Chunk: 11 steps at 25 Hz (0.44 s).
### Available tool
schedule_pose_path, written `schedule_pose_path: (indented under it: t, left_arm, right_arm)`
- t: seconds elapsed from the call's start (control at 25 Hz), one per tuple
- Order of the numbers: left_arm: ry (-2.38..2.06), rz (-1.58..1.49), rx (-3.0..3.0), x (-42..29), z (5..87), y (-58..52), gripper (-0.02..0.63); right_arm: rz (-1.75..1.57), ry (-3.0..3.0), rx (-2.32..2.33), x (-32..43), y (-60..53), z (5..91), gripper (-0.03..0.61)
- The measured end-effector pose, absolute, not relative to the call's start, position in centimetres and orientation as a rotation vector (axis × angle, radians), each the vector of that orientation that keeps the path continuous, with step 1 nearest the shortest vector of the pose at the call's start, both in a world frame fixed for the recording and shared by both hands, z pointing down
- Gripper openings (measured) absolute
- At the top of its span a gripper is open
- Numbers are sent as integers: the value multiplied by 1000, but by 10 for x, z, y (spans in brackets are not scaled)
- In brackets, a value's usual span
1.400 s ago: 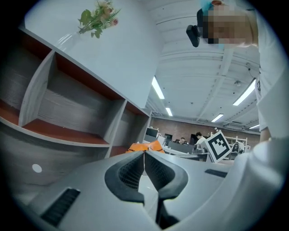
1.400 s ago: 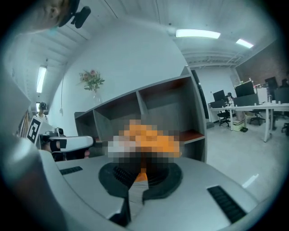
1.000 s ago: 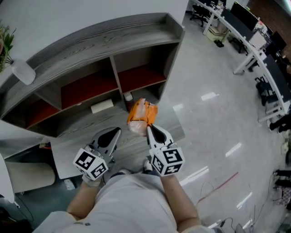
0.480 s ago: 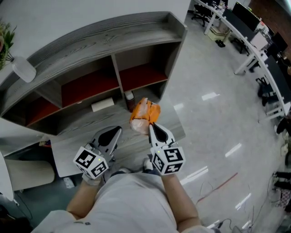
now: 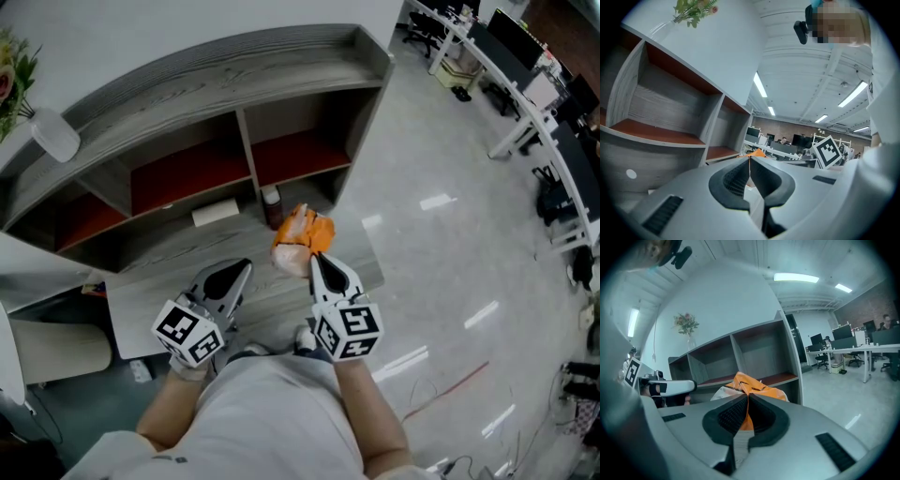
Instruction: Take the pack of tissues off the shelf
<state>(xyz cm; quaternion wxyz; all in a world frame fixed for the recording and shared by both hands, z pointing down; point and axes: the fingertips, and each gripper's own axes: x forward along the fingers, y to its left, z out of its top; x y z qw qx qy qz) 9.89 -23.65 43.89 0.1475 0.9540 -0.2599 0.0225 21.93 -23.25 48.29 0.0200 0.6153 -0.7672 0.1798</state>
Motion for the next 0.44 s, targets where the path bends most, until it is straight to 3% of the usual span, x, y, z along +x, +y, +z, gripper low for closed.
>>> schedule_pose_path:
  t: [0.44]
  left_arm:
    - [-753,70,2745,99,440,-232,17]
  right_arm:
    - [548,-2378,1906,219,-229,482,21]
